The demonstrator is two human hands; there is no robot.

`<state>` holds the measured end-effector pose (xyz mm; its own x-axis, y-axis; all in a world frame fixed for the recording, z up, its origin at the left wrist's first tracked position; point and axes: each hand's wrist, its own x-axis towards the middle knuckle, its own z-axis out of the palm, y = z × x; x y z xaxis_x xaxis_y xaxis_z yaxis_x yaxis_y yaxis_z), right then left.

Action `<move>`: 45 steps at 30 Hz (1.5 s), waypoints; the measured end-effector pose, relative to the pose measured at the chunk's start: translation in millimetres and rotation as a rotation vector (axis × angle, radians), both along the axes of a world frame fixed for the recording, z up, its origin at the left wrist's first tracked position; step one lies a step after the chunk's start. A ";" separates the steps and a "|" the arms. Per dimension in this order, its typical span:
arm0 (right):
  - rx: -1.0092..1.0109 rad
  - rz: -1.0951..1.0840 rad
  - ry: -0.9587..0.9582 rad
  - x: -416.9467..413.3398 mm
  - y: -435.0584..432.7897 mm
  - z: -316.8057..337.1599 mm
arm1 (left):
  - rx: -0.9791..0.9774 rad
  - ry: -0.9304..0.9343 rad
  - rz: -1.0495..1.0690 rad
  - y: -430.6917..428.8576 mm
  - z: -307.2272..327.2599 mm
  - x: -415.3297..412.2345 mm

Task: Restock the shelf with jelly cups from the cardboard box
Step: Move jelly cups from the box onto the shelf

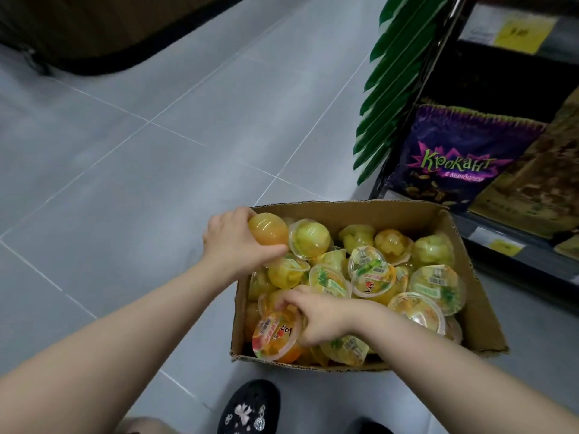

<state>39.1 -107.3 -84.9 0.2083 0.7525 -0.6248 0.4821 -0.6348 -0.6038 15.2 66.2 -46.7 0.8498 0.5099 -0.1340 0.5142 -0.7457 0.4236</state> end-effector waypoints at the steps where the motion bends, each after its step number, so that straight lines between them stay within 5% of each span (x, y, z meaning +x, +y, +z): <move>1: -0.023 0.020 -0.011 -2.1 -0.9 -2.0 | -0.192 -0.029 0.095 -1.8 2.4 1.9; 4: -0.005 0.003 -0.115 -12.7 -2.7 -10.1 | -0.782 -0.101 0.295 -7.7 6.5 4.3; 8: 0.091 -0.012 -0.166 -15.0 -2.0 -18.2 | -1.180 -0.093 0.385 -10.2 6.8 3.1; 12: 0.155 -0.161 -0.129 -0.4 -15.0 -12.4 | -1.367 -0.103 0.480 -10.9 3.0 4.6; 22: 0.396 -1.033 -0.010 63.0 -72.1 28.2 | -1.857 -0.302 0.477 -29.8 25.6 54.3; 30: 0.517 -1.459 -0.125 130.7 -134.0 182.8 | -1.532 -0.217 0.187 -73.5 185.0 118.5; 37: 0.667 -1.550 -0.292 145.4 -162.9 419.4 | -1.230 -0.263 -0.266 -104.7 426.0 169.7; 45: 0.784 -1.599 -0.554 122.8 -225.1 681.5 | -1.116 -0.340 -0.655 -162.1 677.7 189.7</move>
